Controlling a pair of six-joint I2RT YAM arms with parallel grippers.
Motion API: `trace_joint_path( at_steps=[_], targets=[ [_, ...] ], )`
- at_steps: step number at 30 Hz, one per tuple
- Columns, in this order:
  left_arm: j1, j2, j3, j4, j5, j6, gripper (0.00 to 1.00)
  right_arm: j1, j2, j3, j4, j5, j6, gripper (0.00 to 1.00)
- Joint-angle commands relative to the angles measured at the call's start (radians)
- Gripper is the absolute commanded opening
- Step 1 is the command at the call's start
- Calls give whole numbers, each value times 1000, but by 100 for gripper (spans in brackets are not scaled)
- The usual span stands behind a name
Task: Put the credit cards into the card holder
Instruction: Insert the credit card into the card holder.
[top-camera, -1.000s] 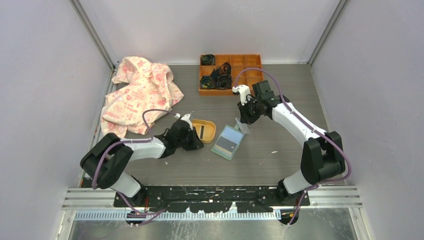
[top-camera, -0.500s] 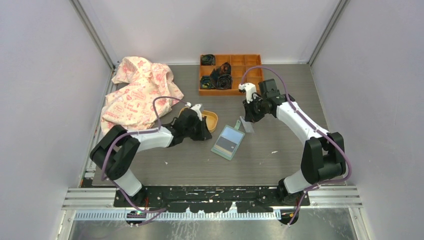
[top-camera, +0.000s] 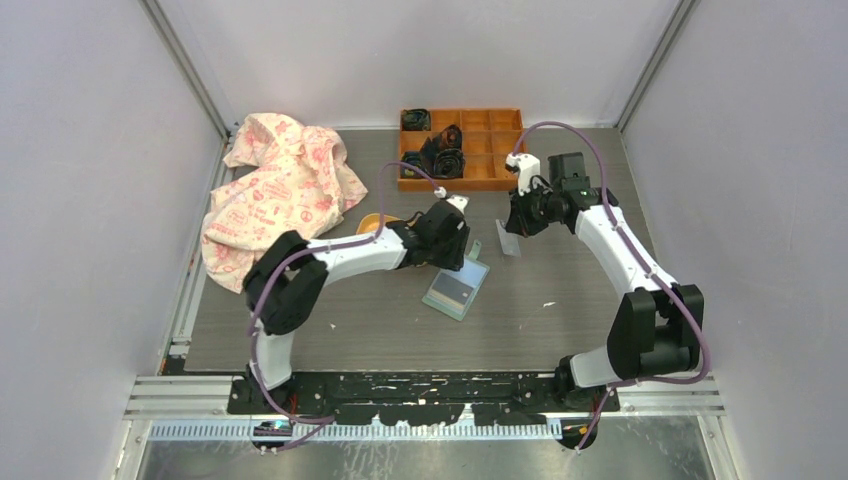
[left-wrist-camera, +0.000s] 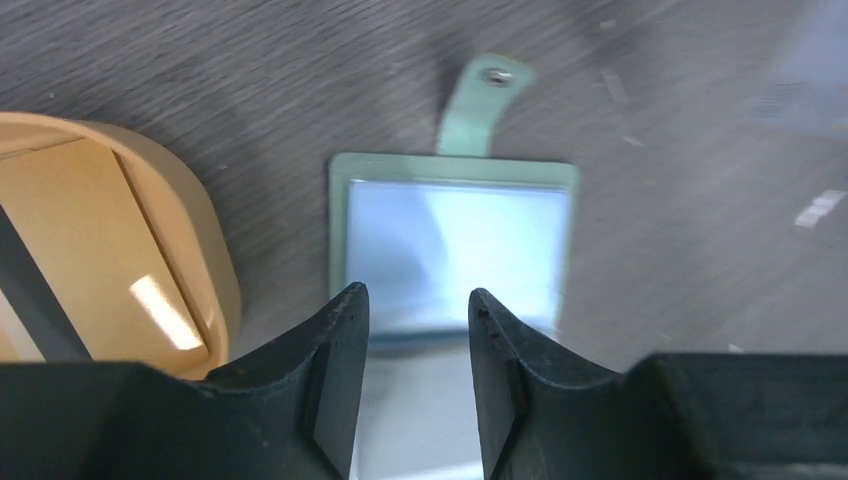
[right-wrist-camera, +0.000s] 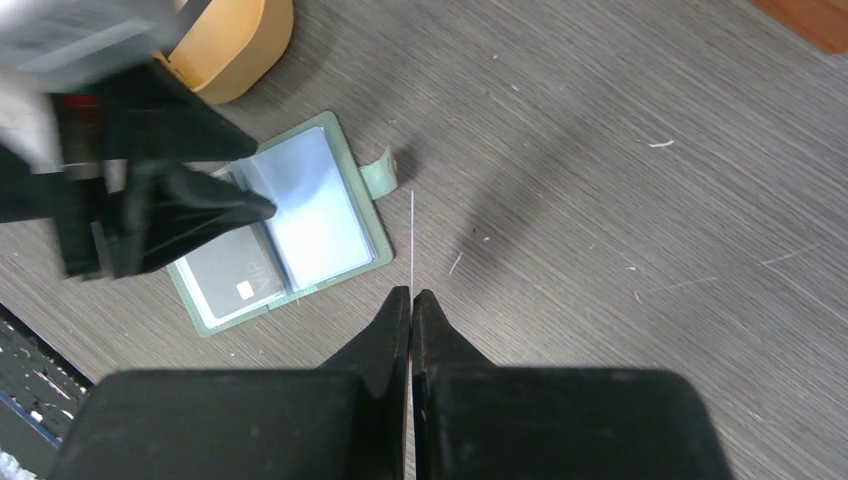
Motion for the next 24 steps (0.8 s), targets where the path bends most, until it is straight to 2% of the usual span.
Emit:
trace_joint_path(
  at_steps=[1,5,8,11,17,24],
  targets=[
    [5,126,139,-218,-74,70,43,-29,-55,40,15,-50,17,1],
    [10,196,222,-276,-85,88,44,-38,-59,40,13,-58,18,1],
    [18,211,231,-281,-54,87,44,-42,-59,39,11,-66,17,1],
    [23,212,213,-252,60,84,43,-42,-59,39,8,-72,17,1],
    [21,240,179,-143,381,84,37,-45,-62,42,-10,-122,-4,1],
    [7,184,99,-18,484,120,35,-77,-96,57,-122,-237,-126,1]
  ],
)
